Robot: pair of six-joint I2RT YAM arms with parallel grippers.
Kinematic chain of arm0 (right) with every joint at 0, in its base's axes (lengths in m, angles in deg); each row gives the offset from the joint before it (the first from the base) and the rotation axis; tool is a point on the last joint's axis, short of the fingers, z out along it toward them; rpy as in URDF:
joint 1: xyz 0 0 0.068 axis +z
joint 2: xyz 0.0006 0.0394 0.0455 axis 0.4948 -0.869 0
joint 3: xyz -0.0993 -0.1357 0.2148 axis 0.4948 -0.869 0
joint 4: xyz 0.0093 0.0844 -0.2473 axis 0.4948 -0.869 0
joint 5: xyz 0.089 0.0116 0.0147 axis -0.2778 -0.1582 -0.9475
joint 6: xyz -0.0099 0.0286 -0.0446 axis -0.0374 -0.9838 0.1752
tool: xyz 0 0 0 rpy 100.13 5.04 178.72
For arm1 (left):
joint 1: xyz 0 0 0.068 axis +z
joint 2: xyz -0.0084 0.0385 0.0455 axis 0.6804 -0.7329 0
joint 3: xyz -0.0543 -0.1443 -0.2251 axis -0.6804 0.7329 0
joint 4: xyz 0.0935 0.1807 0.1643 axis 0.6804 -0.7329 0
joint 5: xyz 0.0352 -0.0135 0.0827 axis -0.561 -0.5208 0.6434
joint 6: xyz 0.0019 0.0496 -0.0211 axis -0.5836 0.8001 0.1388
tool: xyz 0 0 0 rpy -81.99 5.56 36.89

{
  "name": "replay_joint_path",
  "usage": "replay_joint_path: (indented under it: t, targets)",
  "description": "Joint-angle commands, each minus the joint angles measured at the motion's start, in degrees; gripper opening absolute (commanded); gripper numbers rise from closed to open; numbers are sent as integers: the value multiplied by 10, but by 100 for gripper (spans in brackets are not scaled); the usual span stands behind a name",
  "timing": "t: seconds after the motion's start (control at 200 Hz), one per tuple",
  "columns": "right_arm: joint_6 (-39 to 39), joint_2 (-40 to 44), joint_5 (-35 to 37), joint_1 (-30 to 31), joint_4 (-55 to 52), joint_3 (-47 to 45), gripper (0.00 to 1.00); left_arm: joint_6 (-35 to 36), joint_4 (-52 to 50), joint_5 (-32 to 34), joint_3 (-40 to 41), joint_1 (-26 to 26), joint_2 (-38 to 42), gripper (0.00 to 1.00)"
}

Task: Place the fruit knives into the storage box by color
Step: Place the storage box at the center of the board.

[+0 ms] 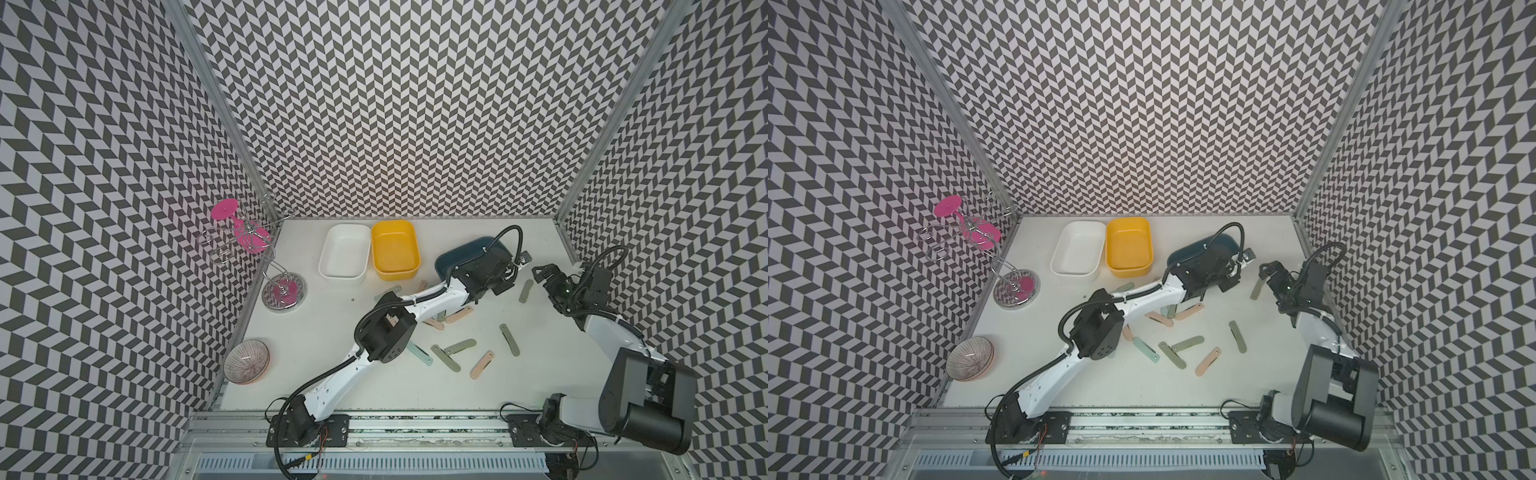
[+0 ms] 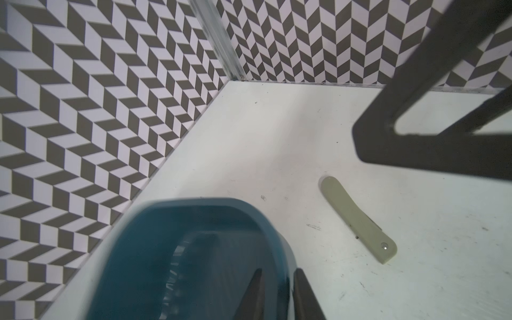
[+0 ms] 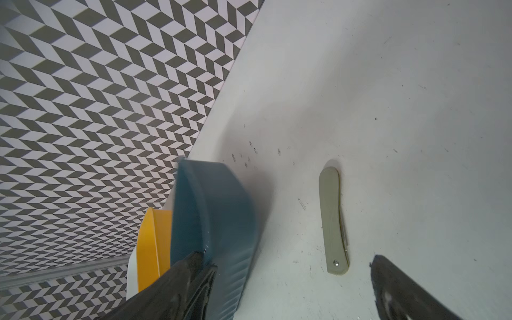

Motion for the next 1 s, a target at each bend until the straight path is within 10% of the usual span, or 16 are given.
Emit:
replay_joint_path:
  t: [0.0, 0.441, 0.641, 0.997]
  targets:
    - [4, -7, -7, -3, 34, -6, 100, 8, 15, -10, -24, 1, -13, 35]
    - [5, 2, -50, -3, 38, 7, 100, -13, 9, -8, -35, 6, 37, 100]
    - [25, 9, -71, 11, 16, 11, 100, -100, -2, -48, -2, 33, 115, 100]
    - [69, 19, -38, 185, -31, 21, 98, -313, 38, -100, 339, 129, 377, 100]
